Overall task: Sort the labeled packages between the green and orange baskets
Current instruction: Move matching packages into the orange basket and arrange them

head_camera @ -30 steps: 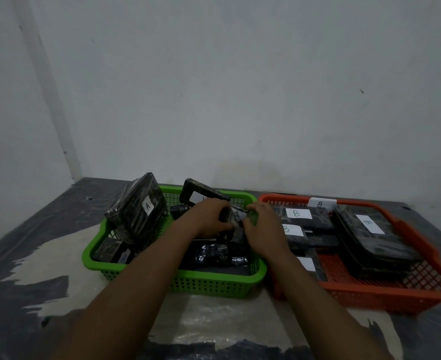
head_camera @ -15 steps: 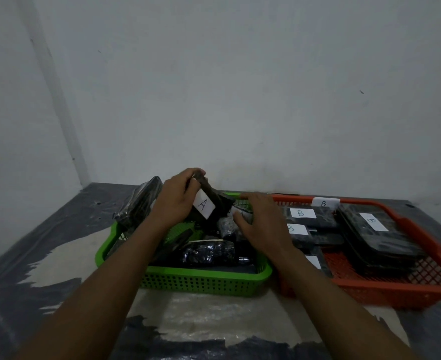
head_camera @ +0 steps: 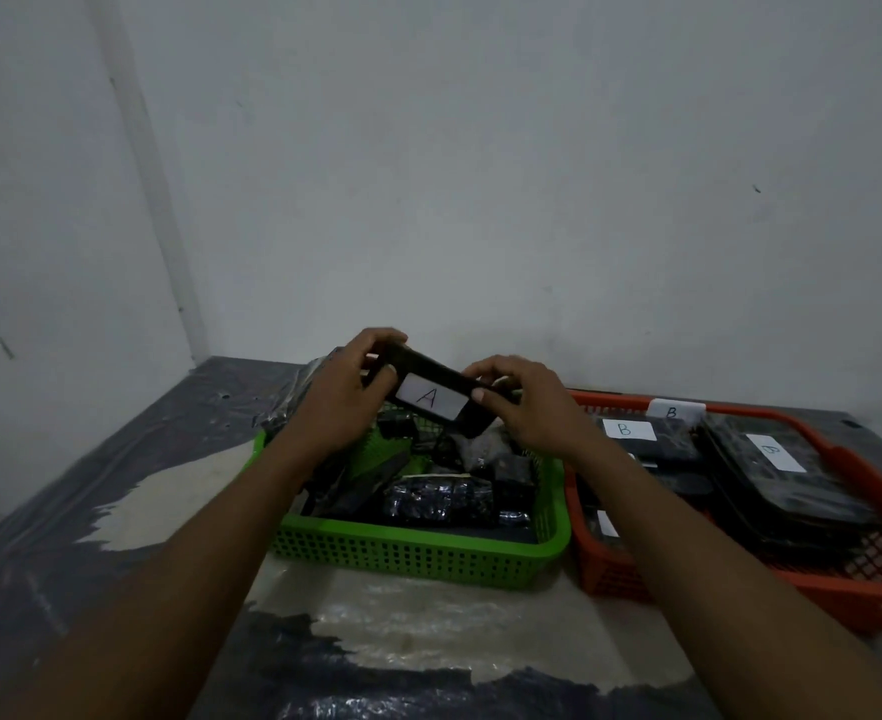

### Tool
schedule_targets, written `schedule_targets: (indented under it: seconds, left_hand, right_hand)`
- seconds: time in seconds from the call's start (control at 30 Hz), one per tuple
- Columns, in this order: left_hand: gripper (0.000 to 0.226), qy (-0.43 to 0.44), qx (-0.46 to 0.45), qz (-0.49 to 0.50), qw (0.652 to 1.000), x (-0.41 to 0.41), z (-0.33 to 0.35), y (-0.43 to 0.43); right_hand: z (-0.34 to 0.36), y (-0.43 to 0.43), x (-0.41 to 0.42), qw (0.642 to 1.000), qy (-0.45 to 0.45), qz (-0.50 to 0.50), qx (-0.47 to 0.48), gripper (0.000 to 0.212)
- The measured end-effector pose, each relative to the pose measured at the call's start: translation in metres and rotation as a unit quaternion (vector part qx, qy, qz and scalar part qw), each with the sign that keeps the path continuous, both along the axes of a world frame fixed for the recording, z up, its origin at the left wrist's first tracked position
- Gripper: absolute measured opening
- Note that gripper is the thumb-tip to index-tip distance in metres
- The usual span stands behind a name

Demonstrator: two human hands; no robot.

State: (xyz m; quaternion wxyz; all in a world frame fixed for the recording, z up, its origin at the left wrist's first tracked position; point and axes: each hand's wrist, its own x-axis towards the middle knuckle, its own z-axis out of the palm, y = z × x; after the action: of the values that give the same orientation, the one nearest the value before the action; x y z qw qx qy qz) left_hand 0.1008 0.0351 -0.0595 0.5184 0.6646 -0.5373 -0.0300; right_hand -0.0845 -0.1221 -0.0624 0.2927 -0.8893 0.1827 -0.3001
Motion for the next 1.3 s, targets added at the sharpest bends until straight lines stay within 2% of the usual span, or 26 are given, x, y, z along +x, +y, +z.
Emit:
schedule_targets:
  seconds: [0.07,0.13,0.27,0.47,0.63,0.93,1.13,1.3]
  left_hand:
    - [0.035,-0.154,0.008,0.039,0.987,0.008,0.009,0.001]
    - [0.036,-0.280,0.023,0.065,0.958,0.015,0.017,-0.004]
    - [0.023,-0.385,0.088,0.131,0.909,0.022,0.025,-0.017]
    - [0.021,-0.405,0.265,0.182,0.856,0.022,0.013,-0.032]
    - [0.019,-0.394,0.349,0.186,0.830,0.021,0.000,-0.032]
    - [0.011,-0.439,0.410,0.175,0.780,0.028,-0.010,-0.036]
    - [0.019,-0.425,0.419,0.148,0.788,0.034,0.001,-0.025]
    - [0.019,-0.430,0.412,0.153,0.789,0.040,0.003,-0.011]
  right_hand:
    - [0.006,0.000,0.009,0.998,-0.027,-0.020,-0.059,0.020]
    - [0.012,0.000,0.018,0.993,-0.041,-0.028,-0.104,0.021]
    - [0.018,-0.005,0.036,0.984,-0.003,-0.038,-0.173,0.022]
    - [0.001,-0.014,0.052,0.975,0.080,-0.031,-0.204,0.025]
    - [-0.015,-0.015,0.064,0.973,0.125,0.001,-0.192,0.023]
    - [-0.019,-0.017,0.069,0.970,0.143,0.043,-0.191,0.022]
    - [-0.011,-0.010,0.079,0.970,0.088,0.083,-0.209,0.021]
    - [-0.011,-0.001,0.094,0.972,0.078,0.108,-0.194,0.020]
